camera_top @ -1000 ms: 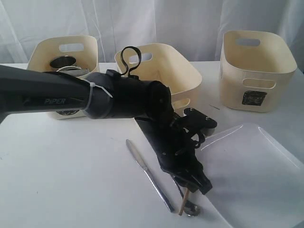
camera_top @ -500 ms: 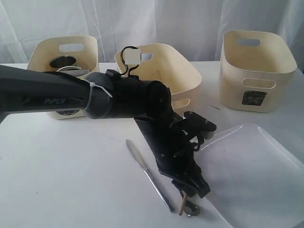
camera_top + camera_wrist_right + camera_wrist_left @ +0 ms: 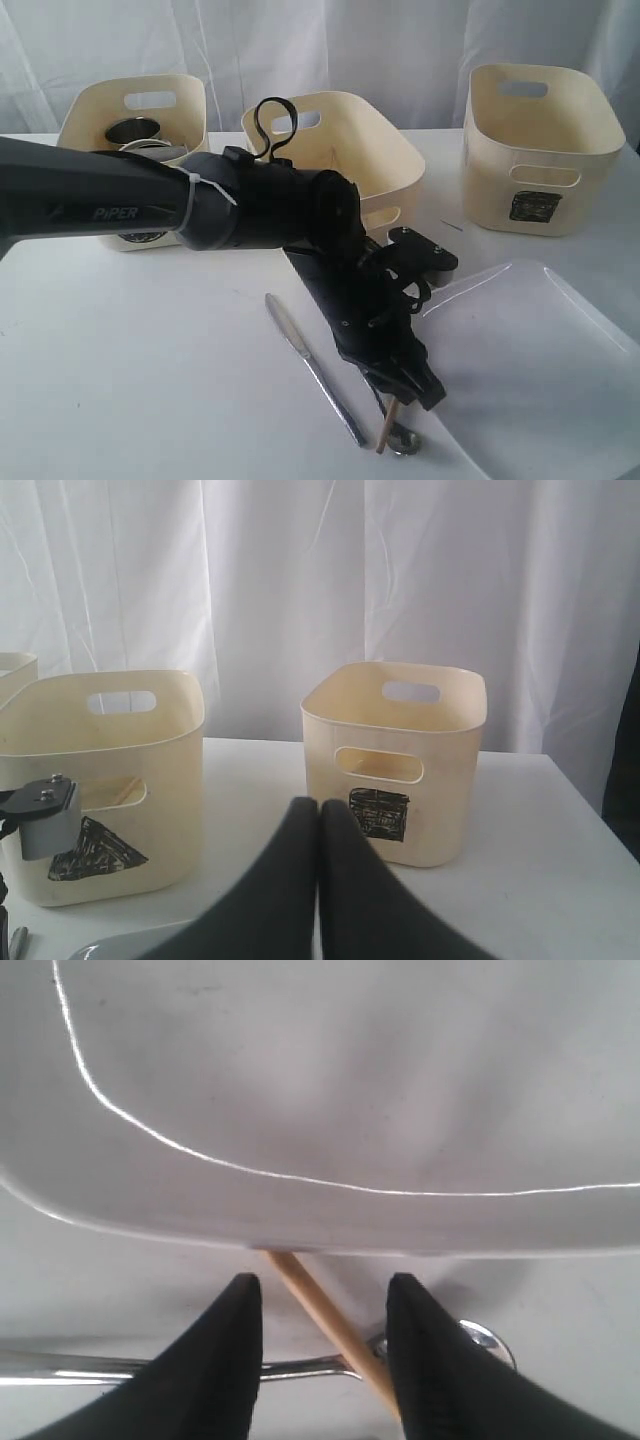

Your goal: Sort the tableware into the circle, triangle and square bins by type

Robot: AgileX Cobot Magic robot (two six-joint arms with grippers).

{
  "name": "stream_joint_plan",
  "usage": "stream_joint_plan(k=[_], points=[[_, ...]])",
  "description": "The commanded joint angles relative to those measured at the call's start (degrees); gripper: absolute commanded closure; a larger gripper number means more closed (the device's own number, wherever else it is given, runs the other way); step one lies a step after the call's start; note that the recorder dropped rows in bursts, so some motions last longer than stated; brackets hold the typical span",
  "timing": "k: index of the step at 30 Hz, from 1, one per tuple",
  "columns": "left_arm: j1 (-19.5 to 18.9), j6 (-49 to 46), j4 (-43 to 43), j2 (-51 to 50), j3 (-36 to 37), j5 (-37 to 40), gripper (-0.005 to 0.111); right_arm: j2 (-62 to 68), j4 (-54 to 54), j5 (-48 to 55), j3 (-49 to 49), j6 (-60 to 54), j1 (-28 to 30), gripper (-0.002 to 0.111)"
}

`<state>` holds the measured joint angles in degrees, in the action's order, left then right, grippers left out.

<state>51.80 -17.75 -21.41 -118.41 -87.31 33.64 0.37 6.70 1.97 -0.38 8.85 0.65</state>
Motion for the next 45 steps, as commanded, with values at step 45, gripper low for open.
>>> stream_joint_plan(k=[45], points=[[0.3,0.0,-0.5,-1.0,-0.1,-4.5,0.061,-0.4,0.5,-0.2,0.4,0.2,-0.2,0.108]])
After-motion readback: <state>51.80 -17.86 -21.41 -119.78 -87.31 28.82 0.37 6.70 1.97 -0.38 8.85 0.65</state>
